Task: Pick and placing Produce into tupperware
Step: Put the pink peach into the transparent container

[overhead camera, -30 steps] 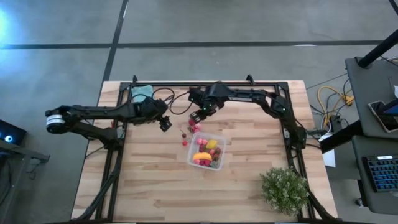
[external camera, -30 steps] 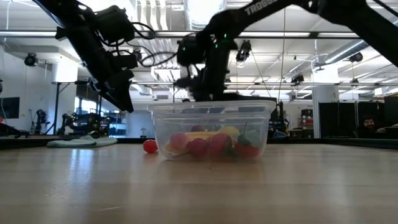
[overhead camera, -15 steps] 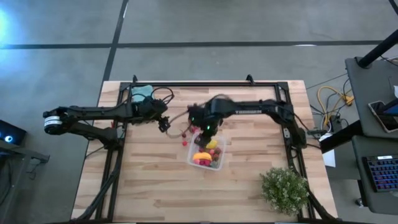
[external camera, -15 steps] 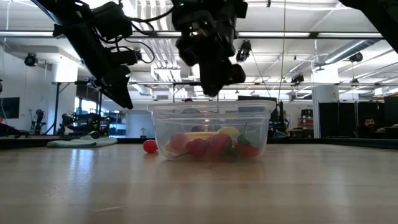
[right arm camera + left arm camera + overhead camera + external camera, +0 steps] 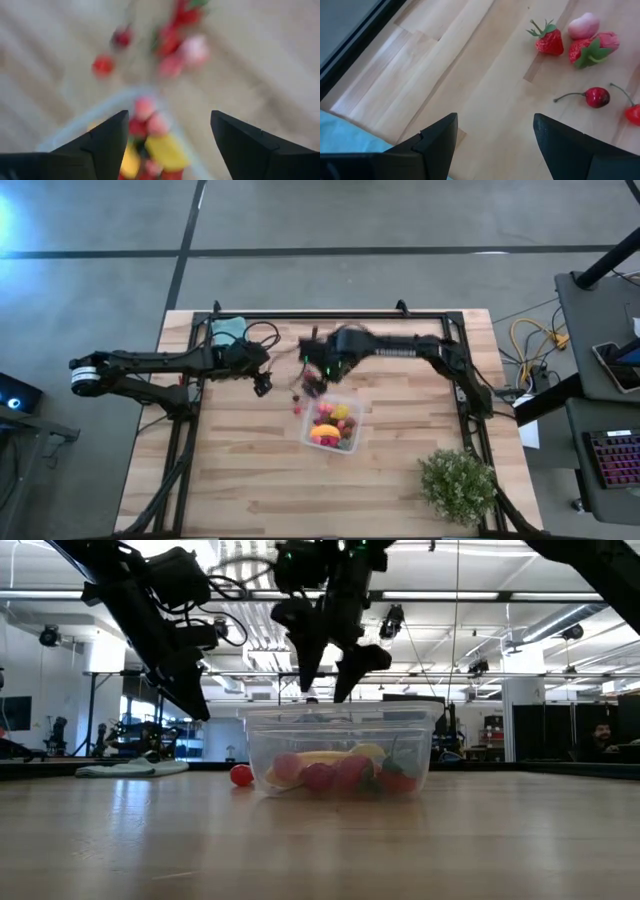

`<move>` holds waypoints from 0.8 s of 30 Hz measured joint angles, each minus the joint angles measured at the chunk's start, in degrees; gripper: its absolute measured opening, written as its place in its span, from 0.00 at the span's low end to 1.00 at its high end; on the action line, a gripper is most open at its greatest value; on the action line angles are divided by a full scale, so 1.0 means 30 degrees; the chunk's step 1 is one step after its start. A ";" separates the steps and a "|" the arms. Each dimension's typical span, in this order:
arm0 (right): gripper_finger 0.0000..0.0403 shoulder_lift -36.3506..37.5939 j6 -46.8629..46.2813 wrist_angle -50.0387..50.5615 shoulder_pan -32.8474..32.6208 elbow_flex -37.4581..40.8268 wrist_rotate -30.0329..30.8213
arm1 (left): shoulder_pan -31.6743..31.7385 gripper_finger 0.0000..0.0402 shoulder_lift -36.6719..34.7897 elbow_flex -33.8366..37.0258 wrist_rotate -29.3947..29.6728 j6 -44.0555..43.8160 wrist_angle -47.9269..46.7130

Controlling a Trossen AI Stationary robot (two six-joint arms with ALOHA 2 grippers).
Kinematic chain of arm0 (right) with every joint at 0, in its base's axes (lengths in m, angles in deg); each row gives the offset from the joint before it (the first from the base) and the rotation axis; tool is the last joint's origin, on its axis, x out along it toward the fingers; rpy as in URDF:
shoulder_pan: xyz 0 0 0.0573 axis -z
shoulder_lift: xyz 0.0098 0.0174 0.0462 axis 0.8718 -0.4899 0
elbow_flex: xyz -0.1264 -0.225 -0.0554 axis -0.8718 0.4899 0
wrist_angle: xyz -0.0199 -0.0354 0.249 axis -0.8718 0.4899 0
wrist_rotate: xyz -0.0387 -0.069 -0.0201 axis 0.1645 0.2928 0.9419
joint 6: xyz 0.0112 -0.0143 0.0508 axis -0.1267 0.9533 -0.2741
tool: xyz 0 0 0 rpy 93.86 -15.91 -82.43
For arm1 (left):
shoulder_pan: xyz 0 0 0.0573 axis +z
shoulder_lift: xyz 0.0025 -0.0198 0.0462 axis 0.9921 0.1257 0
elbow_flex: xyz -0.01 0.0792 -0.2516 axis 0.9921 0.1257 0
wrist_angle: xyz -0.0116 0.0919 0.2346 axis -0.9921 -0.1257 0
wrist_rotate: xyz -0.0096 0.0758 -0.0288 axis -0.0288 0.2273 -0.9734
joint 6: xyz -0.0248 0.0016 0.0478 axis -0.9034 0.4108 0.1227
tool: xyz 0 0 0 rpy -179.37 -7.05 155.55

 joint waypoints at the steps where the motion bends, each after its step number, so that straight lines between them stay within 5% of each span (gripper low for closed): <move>1: 0.68 -0.0014 -0.0273 -0.0107 0.0468 0.0028 0.0013 | 0.0000 0.61 0.0000 -0.0002 -0.0032 0.0000 -0.0009; 10: 0.65 -0.1532 0.0758 -0.0858 0.2046 0.0166 -0.1690 | 0.0000 0.61 -0.0006 0.0007 -0.0053 -0.0051 -0.0003; 24: 0.63 -0.2987 0.2057 -0.1917 0.1728 0.0089 -0.0868 | 0.0000 0.61 0.0002 0.0015 -0.0053 0.0049 -0.0017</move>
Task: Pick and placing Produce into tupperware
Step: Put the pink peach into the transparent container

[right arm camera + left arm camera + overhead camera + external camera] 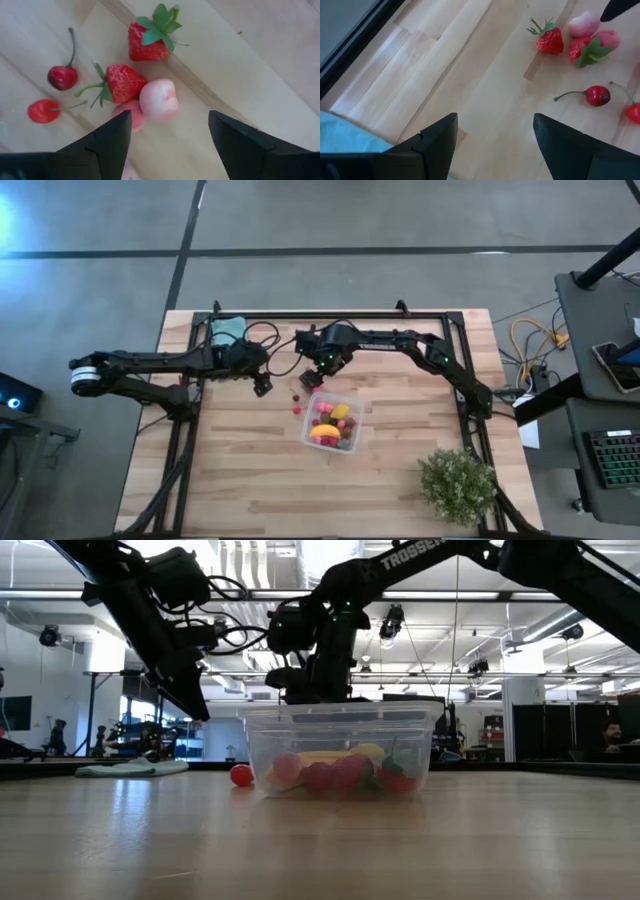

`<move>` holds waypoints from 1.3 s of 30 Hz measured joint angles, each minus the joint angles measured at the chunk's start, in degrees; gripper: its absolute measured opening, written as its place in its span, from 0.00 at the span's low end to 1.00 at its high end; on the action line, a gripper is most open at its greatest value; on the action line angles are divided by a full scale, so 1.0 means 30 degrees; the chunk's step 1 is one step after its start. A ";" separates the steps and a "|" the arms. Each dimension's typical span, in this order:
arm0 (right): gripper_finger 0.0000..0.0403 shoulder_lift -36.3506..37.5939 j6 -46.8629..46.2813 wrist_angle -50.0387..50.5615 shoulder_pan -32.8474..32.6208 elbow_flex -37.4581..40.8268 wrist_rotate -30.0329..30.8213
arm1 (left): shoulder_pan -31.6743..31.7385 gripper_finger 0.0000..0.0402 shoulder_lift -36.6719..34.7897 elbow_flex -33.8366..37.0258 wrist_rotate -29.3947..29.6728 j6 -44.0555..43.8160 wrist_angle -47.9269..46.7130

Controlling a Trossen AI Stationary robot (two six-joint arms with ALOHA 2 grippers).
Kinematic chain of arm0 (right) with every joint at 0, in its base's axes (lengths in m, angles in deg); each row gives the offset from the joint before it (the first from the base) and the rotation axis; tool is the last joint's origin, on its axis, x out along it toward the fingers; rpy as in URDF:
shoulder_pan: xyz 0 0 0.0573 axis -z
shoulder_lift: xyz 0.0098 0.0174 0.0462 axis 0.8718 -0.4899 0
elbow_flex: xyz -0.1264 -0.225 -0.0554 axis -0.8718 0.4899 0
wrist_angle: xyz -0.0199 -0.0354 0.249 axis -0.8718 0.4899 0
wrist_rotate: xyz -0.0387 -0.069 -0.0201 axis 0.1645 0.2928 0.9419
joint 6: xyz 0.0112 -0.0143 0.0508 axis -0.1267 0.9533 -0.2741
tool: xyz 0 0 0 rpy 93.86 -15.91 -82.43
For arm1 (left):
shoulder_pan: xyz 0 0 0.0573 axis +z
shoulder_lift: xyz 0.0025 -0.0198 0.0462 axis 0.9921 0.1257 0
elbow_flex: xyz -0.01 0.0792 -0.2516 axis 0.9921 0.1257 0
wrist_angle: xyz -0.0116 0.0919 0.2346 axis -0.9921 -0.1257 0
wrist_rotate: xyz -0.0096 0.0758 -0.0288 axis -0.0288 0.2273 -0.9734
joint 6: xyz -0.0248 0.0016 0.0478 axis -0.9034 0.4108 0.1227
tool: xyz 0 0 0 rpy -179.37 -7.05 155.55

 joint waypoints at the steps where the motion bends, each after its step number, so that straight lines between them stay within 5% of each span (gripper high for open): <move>1: 0.63 0.0000 0.0115 -0.0056 -0.0035 -0.0001 0.0020 | 0.0000 0.61 -0.0010 0.0000 -0.0007 0.0258 -0.0045; 39: 0.52 -0.0015 0.1866 -0.2504 -0.0471 0.1755 0.0845 | 0.0000 0.61 -0.2149 0.0197 0.0153 0.1779 -0.1536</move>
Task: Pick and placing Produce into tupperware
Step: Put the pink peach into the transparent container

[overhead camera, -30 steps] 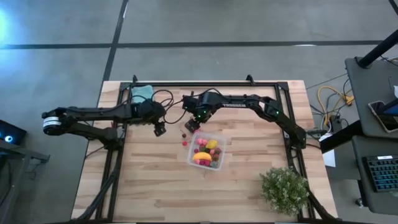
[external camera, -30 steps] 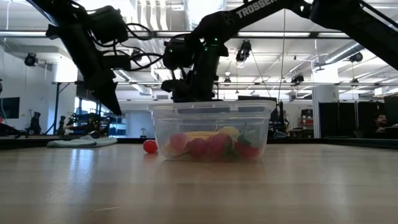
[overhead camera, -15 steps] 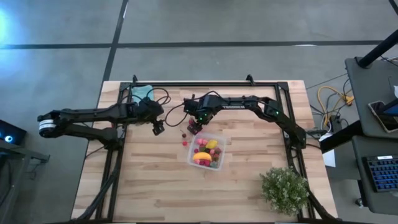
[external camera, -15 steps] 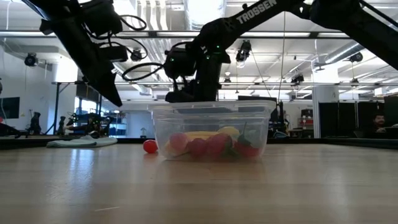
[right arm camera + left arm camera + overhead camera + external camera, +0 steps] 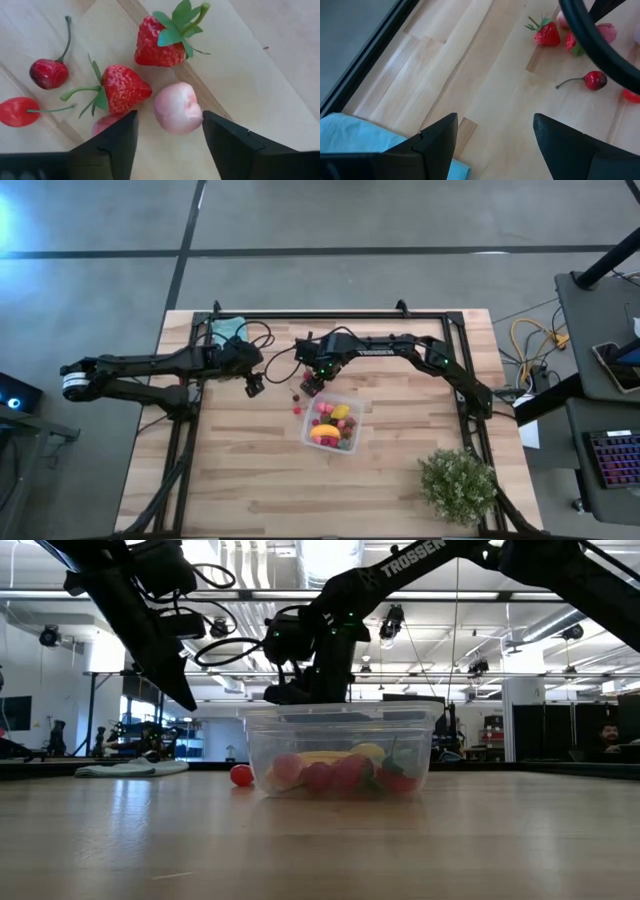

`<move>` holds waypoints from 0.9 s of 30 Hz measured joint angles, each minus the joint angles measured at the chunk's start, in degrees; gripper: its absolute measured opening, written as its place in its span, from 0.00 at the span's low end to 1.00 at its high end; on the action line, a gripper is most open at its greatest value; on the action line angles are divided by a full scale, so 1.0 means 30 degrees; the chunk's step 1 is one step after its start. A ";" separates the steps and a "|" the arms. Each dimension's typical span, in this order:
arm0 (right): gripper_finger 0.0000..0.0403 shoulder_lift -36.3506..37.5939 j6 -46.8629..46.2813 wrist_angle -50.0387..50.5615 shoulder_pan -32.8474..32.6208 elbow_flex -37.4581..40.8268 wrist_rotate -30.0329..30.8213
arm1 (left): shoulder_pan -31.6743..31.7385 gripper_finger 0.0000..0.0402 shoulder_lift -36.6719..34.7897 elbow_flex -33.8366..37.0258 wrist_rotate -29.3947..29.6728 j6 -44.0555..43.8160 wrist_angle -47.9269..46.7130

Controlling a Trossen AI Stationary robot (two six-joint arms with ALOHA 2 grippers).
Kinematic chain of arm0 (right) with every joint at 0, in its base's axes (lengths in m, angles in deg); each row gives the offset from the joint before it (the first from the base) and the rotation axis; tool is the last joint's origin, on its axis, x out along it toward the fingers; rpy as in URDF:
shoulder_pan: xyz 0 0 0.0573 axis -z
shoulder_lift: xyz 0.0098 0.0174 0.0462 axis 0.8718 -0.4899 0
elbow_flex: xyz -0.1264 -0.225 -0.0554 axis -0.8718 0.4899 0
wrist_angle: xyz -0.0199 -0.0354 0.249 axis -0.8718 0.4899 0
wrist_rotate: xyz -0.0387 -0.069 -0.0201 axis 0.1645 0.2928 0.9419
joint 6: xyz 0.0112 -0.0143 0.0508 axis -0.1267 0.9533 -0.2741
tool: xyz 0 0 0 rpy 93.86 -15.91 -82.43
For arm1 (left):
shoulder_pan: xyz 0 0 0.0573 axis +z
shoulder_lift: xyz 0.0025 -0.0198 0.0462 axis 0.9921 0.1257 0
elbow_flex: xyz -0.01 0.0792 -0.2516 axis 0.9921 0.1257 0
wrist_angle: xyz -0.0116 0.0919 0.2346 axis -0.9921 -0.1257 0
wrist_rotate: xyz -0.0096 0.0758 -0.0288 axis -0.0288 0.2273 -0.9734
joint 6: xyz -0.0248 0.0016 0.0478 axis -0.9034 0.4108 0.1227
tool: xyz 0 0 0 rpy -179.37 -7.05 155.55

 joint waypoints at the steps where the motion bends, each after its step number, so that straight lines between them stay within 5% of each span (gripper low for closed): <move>1: 0.50 0.0000 0.0000 -0.0026 0.0012 0.0000 0.0000 | 0.0000 0.61 0.0000 0.0000 0.0000 0.0000 -0.0004; 13: 0.30 0.0000 -0.0080 -0.0394 0.0019 0.0000 0.0004 | 0.0004 0.61 0.0000 0.0000 0.0000 -0.0007 -0.0004; 27: 0.28 0.0044 -0.0299 0.0120 0.0026 -0.0138 0.0153 | 0.0005 0.61 0.0007 0.0000 0.0000 -0.0066 -0.0004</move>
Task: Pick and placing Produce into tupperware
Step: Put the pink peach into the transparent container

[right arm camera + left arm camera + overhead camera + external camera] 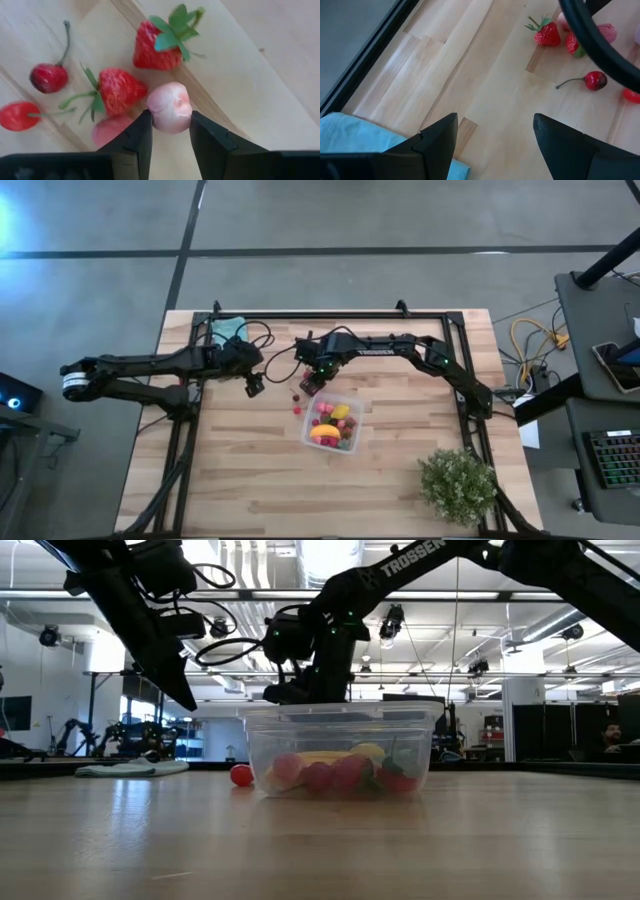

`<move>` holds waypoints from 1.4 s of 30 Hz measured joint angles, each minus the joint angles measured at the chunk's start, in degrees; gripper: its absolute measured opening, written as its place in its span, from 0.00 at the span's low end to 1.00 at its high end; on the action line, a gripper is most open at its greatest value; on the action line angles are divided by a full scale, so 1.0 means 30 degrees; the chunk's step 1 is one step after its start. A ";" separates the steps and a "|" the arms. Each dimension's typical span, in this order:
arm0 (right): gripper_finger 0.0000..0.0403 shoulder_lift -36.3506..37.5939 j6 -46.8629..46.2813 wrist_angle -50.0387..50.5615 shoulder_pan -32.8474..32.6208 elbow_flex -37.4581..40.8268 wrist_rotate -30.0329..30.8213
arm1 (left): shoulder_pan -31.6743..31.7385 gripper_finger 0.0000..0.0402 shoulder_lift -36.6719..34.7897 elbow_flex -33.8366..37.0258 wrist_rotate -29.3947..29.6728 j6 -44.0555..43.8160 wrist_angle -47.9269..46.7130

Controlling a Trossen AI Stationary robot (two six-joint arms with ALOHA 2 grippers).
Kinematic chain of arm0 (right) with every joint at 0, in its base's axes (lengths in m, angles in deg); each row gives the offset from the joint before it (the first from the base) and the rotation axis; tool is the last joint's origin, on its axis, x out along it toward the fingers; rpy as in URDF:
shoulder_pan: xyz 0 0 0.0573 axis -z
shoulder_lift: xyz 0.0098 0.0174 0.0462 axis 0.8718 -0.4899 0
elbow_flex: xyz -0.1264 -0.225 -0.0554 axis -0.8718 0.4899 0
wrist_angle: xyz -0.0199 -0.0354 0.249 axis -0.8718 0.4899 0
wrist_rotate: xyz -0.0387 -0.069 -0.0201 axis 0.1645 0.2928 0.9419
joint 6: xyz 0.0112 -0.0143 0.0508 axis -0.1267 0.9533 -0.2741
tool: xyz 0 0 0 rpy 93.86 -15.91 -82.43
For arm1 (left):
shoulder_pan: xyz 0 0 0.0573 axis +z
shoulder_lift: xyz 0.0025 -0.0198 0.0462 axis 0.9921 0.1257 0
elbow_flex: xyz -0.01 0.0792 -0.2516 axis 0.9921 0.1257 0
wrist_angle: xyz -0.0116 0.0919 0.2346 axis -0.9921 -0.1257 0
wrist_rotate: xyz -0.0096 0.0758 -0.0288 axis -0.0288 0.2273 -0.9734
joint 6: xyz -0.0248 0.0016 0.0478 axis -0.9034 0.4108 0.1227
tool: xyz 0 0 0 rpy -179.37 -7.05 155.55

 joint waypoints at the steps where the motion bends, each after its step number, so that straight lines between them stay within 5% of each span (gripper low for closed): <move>1: 0.28 0.0026 0.0000 0.0216 0.0000 -0.0158 0.0001 | 0.0002 0.61 0.0000 0.0000 0.0000 0.0000 0.0001; 11: 0.28 0.1395 0.0265 0.3418 0.0000 -0.2649 -0.0119 | -0.0005 0.61 0.0000 0.0000 0.0000 0.0015 0.0051; 17: 0.28 0.1778 0.0672 0.7449 -0.0436 -0.4137 -0.2565 | 0.0001 0.61 0.0000 0.0000 0.0000 0.0066 0.0066; 25: 0.28 0.1654 0.0719 0.8611 -0.2813 -0.3871 -0.4698 | -0.0005 0.61 0.0000 0.0000 0.0000 0.0069 0.0073; 31: 0.32 0.1450 -0.0547 0.8389 -0.4189 -0.3532 -0.1766 | 0.0002 0.61 0.0000 0.0000 -0.0007 0.0081 0.0057; 42: 0.61 0.1504 -0.3764 0.7988 -0.4889 -0.3829 0.0362 | 0.0002 0.61 0.0007 0.0000 -0.0080 0.0197 -0.0618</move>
